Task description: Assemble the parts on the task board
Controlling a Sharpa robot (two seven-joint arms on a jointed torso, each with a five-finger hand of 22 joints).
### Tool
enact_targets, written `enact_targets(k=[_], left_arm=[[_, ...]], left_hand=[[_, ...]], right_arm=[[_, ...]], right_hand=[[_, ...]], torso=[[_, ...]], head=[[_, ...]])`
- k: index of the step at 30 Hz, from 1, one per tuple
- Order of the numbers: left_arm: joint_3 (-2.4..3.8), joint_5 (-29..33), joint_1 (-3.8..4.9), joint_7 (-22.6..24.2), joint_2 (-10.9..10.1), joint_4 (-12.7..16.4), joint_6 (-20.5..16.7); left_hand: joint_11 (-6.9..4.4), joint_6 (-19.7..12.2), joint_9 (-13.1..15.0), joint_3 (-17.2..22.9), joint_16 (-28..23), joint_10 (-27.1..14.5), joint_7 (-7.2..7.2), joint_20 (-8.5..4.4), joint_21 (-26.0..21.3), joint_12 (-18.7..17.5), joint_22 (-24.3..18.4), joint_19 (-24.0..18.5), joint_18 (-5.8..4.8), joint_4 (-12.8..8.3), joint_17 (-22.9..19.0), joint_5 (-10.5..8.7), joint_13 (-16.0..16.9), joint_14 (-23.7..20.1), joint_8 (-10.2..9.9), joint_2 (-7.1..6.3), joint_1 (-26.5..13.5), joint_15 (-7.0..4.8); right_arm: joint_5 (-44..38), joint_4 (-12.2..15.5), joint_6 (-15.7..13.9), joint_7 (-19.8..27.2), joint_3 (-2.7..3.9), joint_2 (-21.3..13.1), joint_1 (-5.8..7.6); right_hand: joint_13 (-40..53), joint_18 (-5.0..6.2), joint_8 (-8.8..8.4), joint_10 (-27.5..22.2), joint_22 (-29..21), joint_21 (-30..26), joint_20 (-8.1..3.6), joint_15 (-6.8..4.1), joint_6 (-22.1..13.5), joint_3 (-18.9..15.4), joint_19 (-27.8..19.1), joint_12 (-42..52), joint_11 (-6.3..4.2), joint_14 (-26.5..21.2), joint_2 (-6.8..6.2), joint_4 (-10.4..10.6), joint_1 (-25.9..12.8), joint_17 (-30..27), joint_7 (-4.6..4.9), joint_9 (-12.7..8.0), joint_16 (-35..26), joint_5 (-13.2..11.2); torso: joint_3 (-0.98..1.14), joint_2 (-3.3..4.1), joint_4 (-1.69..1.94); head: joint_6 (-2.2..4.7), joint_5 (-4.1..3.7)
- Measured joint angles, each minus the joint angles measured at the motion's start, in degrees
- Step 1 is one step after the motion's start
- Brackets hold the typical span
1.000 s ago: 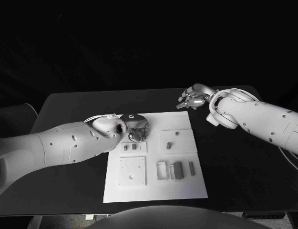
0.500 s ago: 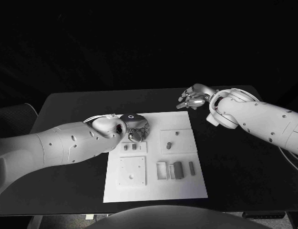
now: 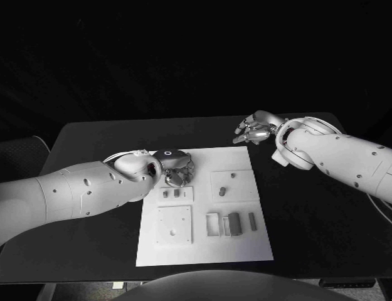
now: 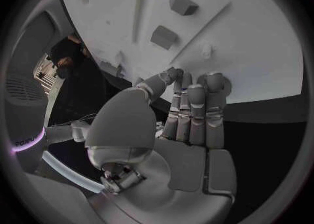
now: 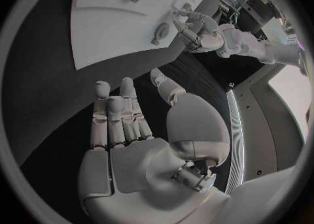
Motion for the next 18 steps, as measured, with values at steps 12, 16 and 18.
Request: enact_targets(k=[12,16,18], left_arm=[[2.35,1.6,0.07,0.1,-2.2,2.0,-0.3],[2.52,1.9,0.22,0.0,-3.4,2.4,-0.2],[2.52,2.1,0.31,0.0,-4.1,2.5,-0.1]], left_hand=[[-0.11,0.1,0.1,0.0,0.0,0.3,-0.16,-0.05,0.0,-0.1,0.0,-0.1,-0.01,0.0,-0.1,-0.10,0.0,0.3,-0.1,-0.01,0.0,-0.11],[-0.02,0.1,0.0,0.0,0.0,0.4,-0.16,-0.12,0.2,-0.1,0.0,-0.1,-0.02,0.0,-0.1,-0.10,0.0,0.3,0.1,-0.01,0.0,-0.11],[-0.02,0.1,0.0,0.0,0.0,0.4,-0.16,-0.12,0.2,-0.1,0.0,-0.1,-0.02,0.0,-0.1,-0.10,0.0,0.3,0.1,-0.01,0.0,-0.11]], right_arm=[[0.0,0.0,0.0,0.0,0.00,-0.1,0.00],[0.0,0.0,0.0,0.0,0.00,-0.1,0.00],[0.0,0.0,0.0,0.0,0.00,-0.2,0.00]], right_hand=[[0.0,-0.23,0.00,0.0,0.0,0.0,0.00,-0.10,0.1,0.0,0.0,0.0,0.00,-0.3,0.00,0.0,0.0,0.0,-0.10,0.0,0.0,0.0],[0.0,-0.24,0.00,0.0,0.0,0.0,0.00,-0.07,0.0,0.1,0.0,0.0,0.00,-0.3,0.00,-0.1,0.0,0.0,-0.20,0.0,0.0,0.0],[0.0,-0.24,0.00,0.0,0.0,0.0,0.00,-0.03,0.0,0.2,0.0,0.0,0.00,-0.3,0.00,-0.2,0.0,0.0,-0.20,0.0,0.0,0.0]], torso=[[0.00,0.00,-0.01],[0.00,0.00,0.00],[0.00,0.00,0.00]], head=[[0.01,0.00],[0.01,0.00],[0.05,0.08]])
